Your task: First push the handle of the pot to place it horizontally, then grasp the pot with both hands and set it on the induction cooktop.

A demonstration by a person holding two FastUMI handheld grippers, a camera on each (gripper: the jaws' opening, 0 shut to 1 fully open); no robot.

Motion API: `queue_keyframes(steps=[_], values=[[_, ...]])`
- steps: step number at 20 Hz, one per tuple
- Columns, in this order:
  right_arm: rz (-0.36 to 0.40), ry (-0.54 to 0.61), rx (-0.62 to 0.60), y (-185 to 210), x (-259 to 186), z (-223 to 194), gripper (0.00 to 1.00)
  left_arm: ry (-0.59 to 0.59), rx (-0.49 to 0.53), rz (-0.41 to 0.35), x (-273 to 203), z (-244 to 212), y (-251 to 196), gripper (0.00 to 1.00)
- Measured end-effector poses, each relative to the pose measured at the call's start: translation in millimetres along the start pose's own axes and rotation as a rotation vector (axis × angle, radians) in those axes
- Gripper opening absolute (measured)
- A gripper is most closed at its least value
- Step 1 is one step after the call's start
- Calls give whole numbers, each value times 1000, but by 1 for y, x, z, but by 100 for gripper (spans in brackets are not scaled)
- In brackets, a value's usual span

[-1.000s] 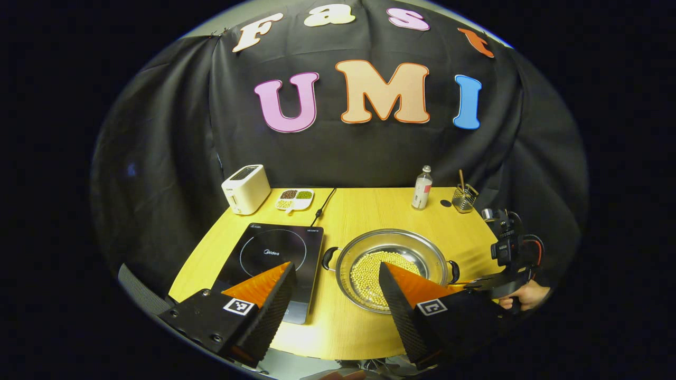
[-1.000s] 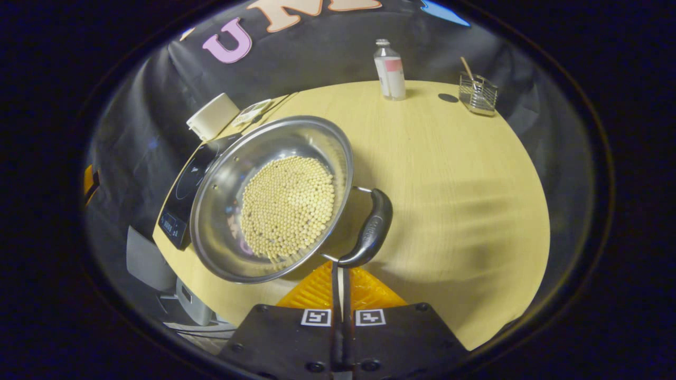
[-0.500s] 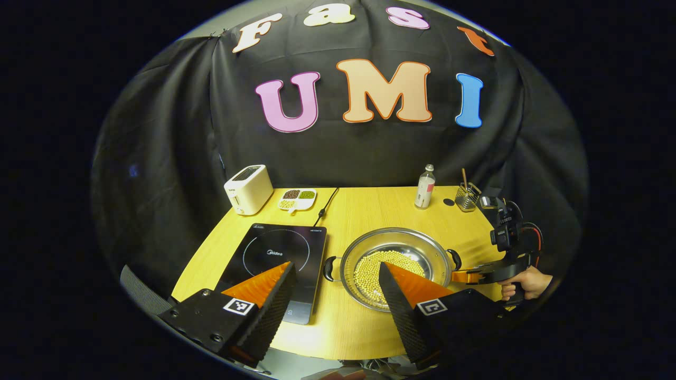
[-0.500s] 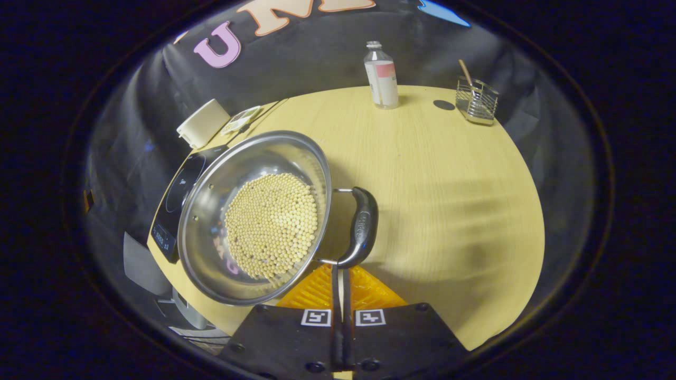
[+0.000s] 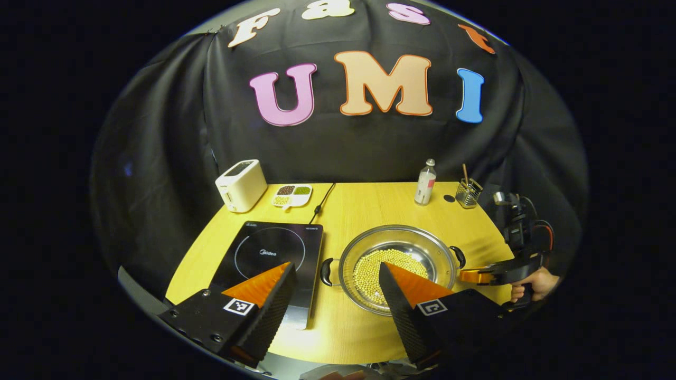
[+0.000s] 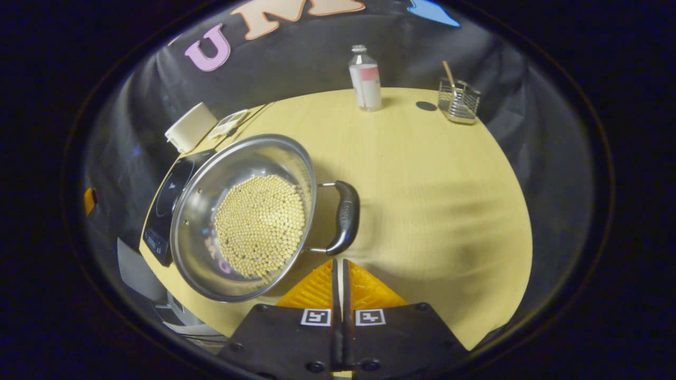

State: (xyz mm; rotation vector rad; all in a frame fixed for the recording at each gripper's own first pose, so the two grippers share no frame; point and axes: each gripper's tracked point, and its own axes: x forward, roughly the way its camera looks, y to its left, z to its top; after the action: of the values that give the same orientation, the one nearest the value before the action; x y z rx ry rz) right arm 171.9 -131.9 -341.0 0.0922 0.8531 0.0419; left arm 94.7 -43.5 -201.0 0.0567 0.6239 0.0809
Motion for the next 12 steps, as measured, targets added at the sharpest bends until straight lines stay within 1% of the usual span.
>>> queue_keyframes(steps=[3,4,5,7,8,10,12], values=[[-45,-27,66,-3,-7,9,3,48,12,-34,30,-13,6,96],[-49,-30,88,1,-9,13,12,64,14,-49,42,-16,6,96],[-62,-35,105,4,-10,18,14,81,10,-66,54,-19,7,96],[-87,-56,98,9,-7,30,24,116,10,-93,77,-28,10,96],[-110,-65,83,10,-8,36,36,126,15,-99,88,-30,14,96],[-117,-44,71,19,-1,43,62,147,13,-117,107,-36,16,97],[-127,-36,66,25,7,50,63,173,7,-134,123,-42,17,96]])
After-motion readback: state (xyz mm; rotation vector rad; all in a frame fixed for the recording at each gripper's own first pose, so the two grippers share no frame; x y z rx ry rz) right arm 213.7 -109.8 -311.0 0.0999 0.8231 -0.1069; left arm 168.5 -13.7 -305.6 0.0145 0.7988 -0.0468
